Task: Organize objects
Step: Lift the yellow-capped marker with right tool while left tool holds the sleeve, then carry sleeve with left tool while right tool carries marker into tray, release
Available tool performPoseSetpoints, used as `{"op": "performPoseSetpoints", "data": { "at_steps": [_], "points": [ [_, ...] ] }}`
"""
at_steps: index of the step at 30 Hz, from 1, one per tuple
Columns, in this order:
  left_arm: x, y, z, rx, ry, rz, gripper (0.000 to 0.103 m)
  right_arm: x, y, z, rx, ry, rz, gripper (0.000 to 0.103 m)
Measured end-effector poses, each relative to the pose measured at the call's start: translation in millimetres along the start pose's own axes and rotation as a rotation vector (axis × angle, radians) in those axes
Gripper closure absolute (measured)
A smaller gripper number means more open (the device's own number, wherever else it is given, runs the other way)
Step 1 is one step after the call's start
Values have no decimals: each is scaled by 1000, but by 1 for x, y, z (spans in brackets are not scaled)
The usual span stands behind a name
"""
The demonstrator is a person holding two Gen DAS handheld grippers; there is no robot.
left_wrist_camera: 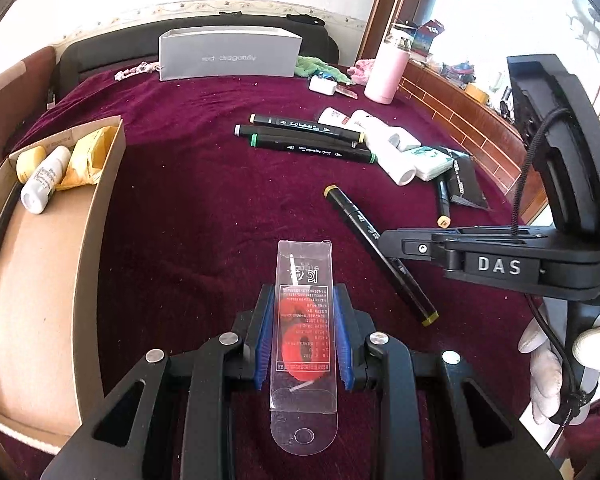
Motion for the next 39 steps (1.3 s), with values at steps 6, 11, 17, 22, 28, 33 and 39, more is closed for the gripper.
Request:
{"op": "performPoseSetpoints", "data": {
  "at_steps": [6,11,17,22,28,33,39],
  "points": [
    [-5,10,-3,-30,2,-1,80,-4,10,-1,-44,2,-26,91],
    [-7,10,-6,-27,-1,3,80,2,-4,8,6,-27,-56,50],
    [-6,15,-8,-40,1,1,80,25,1,9,-35,-9,-80,65],
    [-7,22,-9,-60,-2,-1,80,22,0,5,-72,-16,-168,91],
    [-12,32,-10,-84,-11,-6,80,9,11,5,-60,-48,-100,91],
    [-20,43,-10,-103,-28,2,80,4,30,5,-54,-55,-27,90],
    [-34,63,-6,-135,-52,16,80,4,62,6,-74,-44,50,90]
  ]
}}
Point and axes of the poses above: each gripper's, at about its wrist camera, not at the fingertips, and x roughly the way its jaws point, y to its left, z to its top, the point moved 9 cm from there along x, roughly the way its jaws point, and after that the axes turned 11 degrees about z, right-handed, at the moved point
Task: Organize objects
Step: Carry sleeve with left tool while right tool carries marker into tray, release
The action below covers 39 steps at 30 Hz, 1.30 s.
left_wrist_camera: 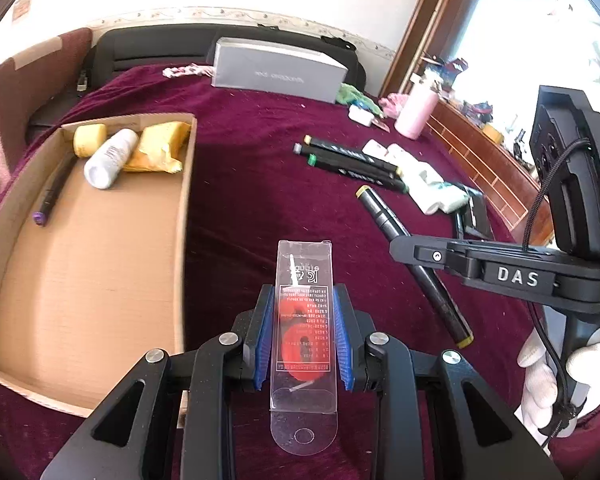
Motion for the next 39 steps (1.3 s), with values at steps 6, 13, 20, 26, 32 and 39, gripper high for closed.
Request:
{"op": "performPoseSetpoints", "data": {
  "at_steps": [6,13,20,26,32,39],
  "points": [
    [-13,38,19,-62,-33,20,80,9,40,15,-17,9,91,90],
    [-17,105,43,-113,-64,121,80,36,86,37,-29,36,181,90],
    [-10,164,58,-139,-57,213,80,76,123,55,-24,85,246,90],
    [5,185,66,-156,-24,217,80,105,143,64,-26,124,272,90],
    [31,190,79,-129,30,218,80,129,148,69,-11,149,256,90],
    [64,198,93,-116,94,221,80,157,138,72,35,183,227,90]
  ]
}}
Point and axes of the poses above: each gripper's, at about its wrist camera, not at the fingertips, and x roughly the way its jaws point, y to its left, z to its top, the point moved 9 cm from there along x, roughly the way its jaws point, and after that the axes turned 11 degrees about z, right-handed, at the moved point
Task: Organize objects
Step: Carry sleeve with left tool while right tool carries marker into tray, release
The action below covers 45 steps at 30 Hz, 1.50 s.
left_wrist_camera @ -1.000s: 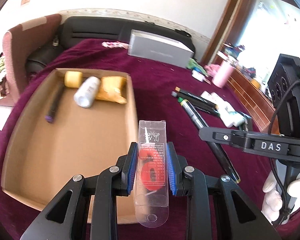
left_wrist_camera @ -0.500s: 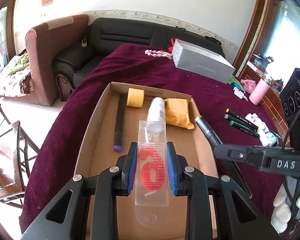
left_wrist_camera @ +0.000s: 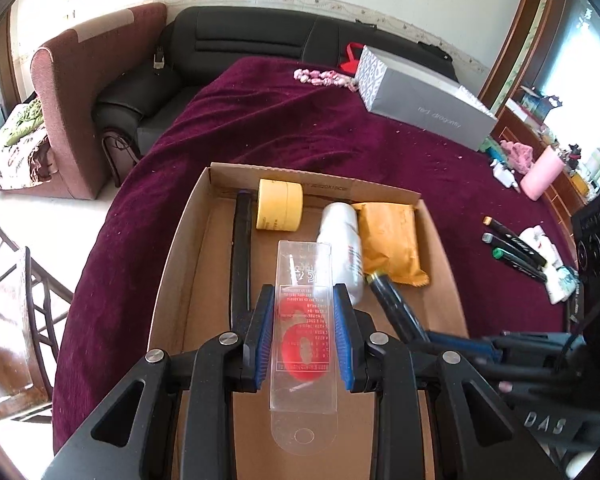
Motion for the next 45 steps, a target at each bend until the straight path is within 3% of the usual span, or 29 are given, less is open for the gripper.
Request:
{"op": "performPoseSetpoints", "data": {
  "at_steps": [12,22,24,27,32,34,36,45],
  "points": [
    [41,6,-2,-6,84,-14,80,21,-12,3,4,23,-49,90],
    [44,12,3,-47,51,-24,78,23,-11,5,-33,16,-94,90],
    [43,13,5,-62,47,-40,77,23,-11,5,-37,14,-101,90],
    [43,12,6,-71,36,-59,65,23,-12,5,-38,9,-107,89],
    [41,12,4,-72,46,-73,61,23,-5,4,-49,10,-98,77],
    [38,12,3,-76,52,-80,61,23,0,4,-63,4,-100,55],
    [32,14,4,-89,41,-89,61,20,4,5,-80,-17,-110,47],
    [-18,32,2,-229,-16,-171,57,-6,22,5,-153,-93,-132,44]
  ]
}}
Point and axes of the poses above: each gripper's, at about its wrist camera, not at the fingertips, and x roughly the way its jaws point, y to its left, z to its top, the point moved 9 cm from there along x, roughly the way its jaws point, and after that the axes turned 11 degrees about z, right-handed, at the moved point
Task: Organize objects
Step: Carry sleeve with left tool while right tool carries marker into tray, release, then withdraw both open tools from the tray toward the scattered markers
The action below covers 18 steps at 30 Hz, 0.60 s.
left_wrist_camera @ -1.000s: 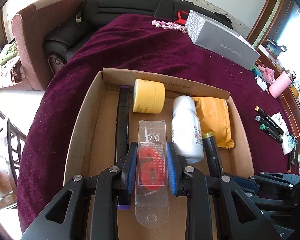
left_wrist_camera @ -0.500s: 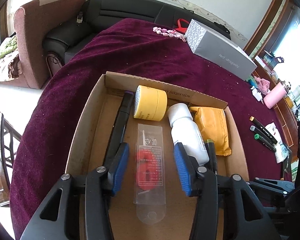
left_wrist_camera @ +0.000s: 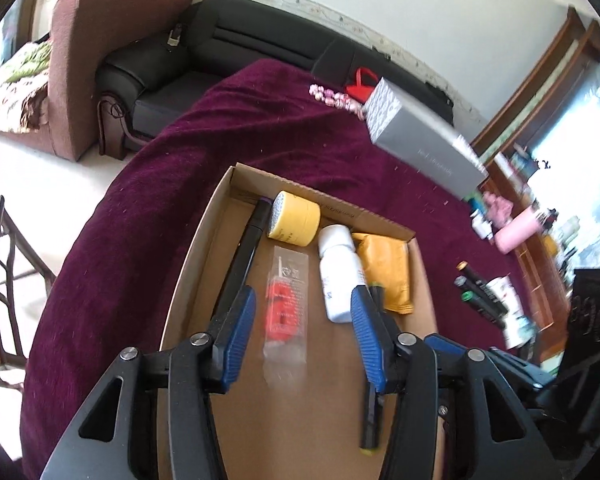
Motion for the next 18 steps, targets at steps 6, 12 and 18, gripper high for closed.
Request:
{"op": "performPoseSetpoints", "data": {
  "at_steps": [6,12,18],
  "points": [
    [-31,-16,-13,-27,-27,-46,56,-29,4,-9,-34,-52,-14,43],
    [-57,-50,-31,5,-60,-69,51,-66,-6,-19,-60,-122,-50,37],
    [-67,-101,-51,90,-49,-90,51,-104,-25,-29,-60,-186,-85,33]
  ]
}}
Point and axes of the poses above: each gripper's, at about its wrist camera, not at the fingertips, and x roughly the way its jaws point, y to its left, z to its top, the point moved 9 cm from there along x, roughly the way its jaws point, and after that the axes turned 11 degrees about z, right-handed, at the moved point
